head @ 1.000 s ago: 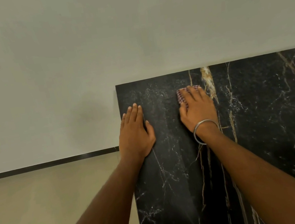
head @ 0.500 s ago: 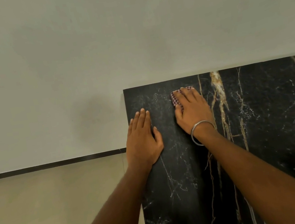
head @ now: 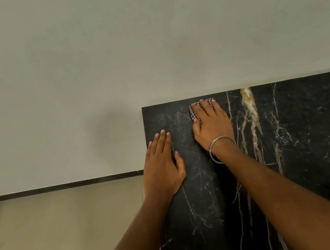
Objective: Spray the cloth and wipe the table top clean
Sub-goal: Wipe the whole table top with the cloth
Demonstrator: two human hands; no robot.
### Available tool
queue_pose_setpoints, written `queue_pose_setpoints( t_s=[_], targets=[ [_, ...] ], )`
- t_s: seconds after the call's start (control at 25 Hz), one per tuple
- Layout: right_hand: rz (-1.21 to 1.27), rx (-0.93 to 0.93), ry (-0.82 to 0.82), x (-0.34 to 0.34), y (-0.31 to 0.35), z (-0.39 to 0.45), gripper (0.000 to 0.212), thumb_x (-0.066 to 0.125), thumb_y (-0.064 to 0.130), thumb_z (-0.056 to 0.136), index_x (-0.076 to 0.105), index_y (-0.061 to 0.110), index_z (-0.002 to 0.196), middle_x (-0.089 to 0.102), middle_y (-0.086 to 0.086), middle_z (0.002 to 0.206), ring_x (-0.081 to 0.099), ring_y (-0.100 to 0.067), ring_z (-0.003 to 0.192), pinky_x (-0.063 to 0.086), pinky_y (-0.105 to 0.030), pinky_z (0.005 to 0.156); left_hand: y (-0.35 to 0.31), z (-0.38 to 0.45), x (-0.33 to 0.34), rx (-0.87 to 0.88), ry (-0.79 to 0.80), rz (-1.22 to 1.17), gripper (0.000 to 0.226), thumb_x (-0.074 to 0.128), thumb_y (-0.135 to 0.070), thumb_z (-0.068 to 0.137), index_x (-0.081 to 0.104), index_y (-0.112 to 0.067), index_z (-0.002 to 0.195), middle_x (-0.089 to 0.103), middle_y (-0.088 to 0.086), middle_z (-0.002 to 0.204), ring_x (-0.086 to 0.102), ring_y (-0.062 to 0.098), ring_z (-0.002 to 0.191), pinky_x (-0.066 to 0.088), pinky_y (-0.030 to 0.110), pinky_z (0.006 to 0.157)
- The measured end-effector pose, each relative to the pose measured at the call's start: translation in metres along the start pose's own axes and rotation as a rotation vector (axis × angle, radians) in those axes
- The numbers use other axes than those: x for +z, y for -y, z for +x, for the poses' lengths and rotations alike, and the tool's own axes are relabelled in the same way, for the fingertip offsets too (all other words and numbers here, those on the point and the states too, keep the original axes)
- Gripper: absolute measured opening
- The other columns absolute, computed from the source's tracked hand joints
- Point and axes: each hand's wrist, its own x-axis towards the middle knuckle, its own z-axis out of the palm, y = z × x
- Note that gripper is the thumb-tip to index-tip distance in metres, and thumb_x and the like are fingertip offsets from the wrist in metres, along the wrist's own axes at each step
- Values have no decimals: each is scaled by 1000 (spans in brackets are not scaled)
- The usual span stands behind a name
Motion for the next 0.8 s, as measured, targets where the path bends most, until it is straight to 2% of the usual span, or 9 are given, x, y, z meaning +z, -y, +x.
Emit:
queue_pose_setpoints(
  t_s=[0.08,0.16,0.28,0.48,0.6,0.8],
  targets=[
    [-43,-9,-3,0,-20,7,54,28,36,97,26,23,149,24,-2,157,14,-25,146,17,-44,119,1,0,0,-2,10,-9,60,34,-39,98,22,-18,153,17,-3,160,8,8,147,-1,23,118],
    [-57,57,-8,-1,-40,16,55,27,37,96,26,21,149,24,-4,157,16,-27,145,18,-45,119,1,0,0,-6,3,-16,60,33,-40,97,22,-18,153,17,-4,160,8,7,147,0,24,119],
    [-36,159,-44,1,-35,26,55,30,35,96,28,21,149,26,-4,156,15,-29,145,17,-45,118,0,0,1,-11,-9,-4,60,33,-39,97,22,-18,152,17,-4,160,8,8,148,2,25,120],
    [-18,23,-1,11,27,30,54,29,36,97,26,23,149,23,-3,157,11,-28,146,16,-45,119,-1,0,0,-8,1,13,61,33,-38,96,22,-18,153,16,-4,160,8,8,148,3,26,121],
    [-24,-65,32,10,25,34,53,28,36,98,23,23,150,22,-1,158,11,-24,147,16,-43,119,-1,0,-1,-12,5,6,61,33,-39,97,20,-19,153,15,-4,160,6,7,148,2,26,121],
    [0,46,-34,7,-5,38,53,32,34,96,30,22,148,27,-3,156,15,-27,146,18,-46,118,-2,-1,-1,-51,-30,25,61,33,-38,97,23,-17,152,16,-3,160,3,8,147,0,28,121]
  ],
)
